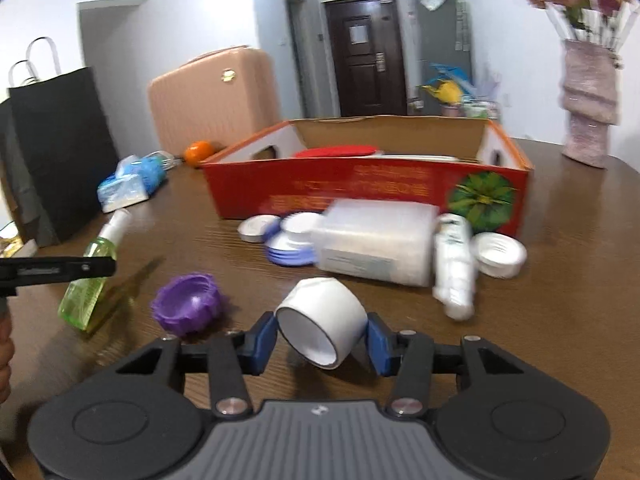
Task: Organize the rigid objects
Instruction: 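Lift the spray bottle with the left tool while the right tool sets the tape roll down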
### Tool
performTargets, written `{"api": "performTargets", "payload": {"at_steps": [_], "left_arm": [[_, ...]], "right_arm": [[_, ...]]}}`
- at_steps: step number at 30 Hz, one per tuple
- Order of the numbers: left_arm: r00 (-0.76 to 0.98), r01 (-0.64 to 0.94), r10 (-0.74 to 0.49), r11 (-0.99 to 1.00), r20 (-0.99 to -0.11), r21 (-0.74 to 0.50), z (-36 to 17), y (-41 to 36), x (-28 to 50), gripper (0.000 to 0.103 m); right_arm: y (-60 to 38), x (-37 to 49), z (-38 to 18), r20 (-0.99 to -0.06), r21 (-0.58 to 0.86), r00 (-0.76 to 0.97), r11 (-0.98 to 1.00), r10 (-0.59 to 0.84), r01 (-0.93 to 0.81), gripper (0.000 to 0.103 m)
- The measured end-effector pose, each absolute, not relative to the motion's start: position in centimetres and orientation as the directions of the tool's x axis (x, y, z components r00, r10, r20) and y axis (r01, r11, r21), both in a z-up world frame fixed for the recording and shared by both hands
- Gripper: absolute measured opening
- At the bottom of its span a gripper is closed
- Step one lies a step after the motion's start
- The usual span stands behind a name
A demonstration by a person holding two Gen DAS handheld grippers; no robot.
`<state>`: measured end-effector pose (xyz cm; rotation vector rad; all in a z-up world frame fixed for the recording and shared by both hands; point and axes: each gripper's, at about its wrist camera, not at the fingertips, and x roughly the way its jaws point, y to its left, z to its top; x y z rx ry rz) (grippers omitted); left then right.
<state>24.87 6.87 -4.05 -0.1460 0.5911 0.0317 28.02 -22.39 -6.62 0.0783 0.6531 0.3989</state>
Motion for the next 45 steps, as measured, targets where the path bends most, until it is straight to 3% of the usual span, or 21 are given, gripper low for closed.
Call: {"api": "performTargets", "payload": {"at_steps": [5,12,18,22,27,30,31,35,40,45], "left_arm": [[0.835,-0.061,0.003,0.994,-0.551,-0.088,-3.8,8.6,23.1,0.031],[0.801,0.043,-0.028,0.999,-0.598,0.011,-6.2,6.5,25.2,0.031],[0.795,0.124,-0.082,0.992,-0.601,0.029,-6.4,4.5,25.2,0.032],[0.789,0.124,-0.098,0.992,-0.606,0.001,-6.6,4.5,25.6,0.032],[0.79,0.113,-0.089,0.994,-0.607,0.002,-6.7,4.5,25.4,0.033],[0.789,0.105,-0.085,0.994,-0.608,-0.003,-6.6,4.7,25.3,0.043],[0.789,0.093,-0.078,0.996,-0.609,-0.007,-6.5,4.8,25.3,0.05],[0.794,0.066,-0.048,0.998,-0.606,0.007,-6.5,4.6,25.0,0.05],[0.794,0.048,-0.036,0.999,-0.607,0.004,-6.2,4.8,24.2,0.059],[0.799,0.043,-0.027,0.999,-0.6,0.013,-5.7,5.2,23.5,0.062]], "right_arm": [[-21.2,30.2,-5.6,-0.69,0.247,0.544,0.861,0.478,-0.444,0.047],[-23.4,31.4,-3.8,-0.825,0.263,0.392,0.89,0.408,-0.373,0.047],[-24.2,31.9,-4.4,-0.808,0.233,0.473,0.928,0.351,-0.29,0.049],[-23.1,31.9,-5.2,-0.779,0.101,0.572,0.951,0.259,-0.293,0.053],[-22.8,30.9,-5.6,-0.733,0.09,0.625,0.949,0.269,-0.303,0.053],[-22.7,30.1,-5.7,-0.7,0.096,0.656,0.948,0.28,-0.303,0.053],[-22.7,29.6,-5.7,-0.69,0.091,0.666,0.947,0.283,-0.309,0.053],[-24.0,26.7,-5.2,-0.647,0.06,0.7,0.936,0.301,-0.347,0.057],[-27.2,25.0,-5.3,-0.618,0.149,0.733,0.958,0.283,-0.245,0.058],[-28.2,23.1,-4.6,-0.581,0.144,0.759,0.955,0.295,-0.26,0.063]]}}
